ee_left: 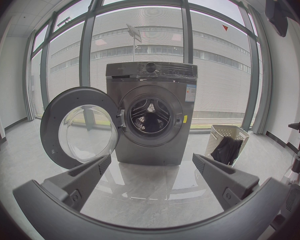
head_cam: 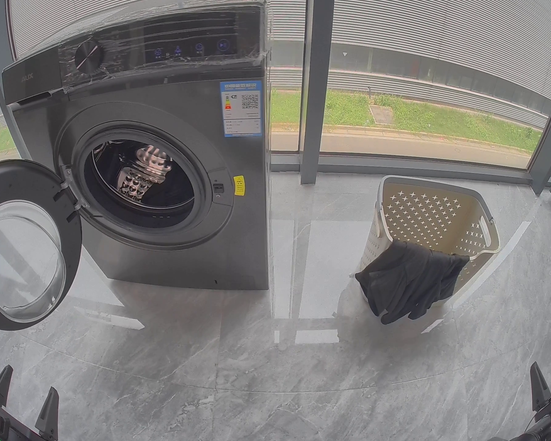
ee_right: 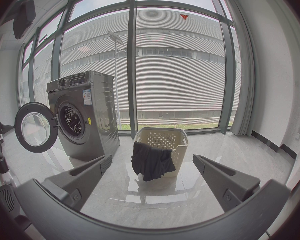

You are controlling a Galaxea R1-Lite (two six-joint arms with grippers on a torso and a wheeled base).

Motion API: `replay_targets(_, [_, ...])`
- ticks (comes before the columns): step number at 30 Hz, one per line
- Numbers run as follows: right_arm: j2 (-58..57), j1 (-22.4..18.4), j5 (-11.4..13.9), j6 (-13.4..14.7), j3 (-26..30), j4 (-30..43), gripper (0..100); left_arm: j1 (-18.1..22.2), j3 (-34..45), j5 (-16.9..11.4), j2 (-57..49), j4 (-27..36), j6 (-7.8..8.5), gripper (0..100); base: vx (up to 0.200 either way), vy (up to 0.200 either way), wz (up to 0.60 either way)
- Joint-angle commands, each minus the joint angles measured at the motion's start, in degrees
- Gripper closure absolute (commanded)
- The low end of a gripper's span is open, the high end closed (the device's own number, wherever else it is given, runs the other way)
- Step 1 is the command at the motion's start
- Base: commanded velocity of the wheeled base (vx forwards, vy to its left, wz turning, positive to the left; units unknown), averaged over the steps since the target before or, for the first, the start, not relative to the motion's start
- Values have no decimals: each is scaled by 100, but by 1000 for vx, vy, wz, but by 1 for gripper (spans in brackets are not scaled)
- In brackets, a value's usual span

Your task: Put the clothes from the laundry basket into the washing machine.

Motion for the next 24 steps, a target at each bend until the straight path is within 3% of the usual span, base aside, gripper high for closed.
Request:
replay_targets(1, [-85,4,1,-1,101,1,0,0,101,4,-84,-1,-3,0,0,-200,0])
replay_targets(10, [-85,4,1,-1,101,1,0,0,101,4,-84,-1,-3,0,0,-200,0])
replay_targets(18, [-85,4,10,-9,101,1,0,0,101,4,-84,-1,-12,0,0,0,0])
replay_targets(24, [-85,4,10,-9,101,-8,0,0,101,4,-84,-1,-3,0,0,0,-600])
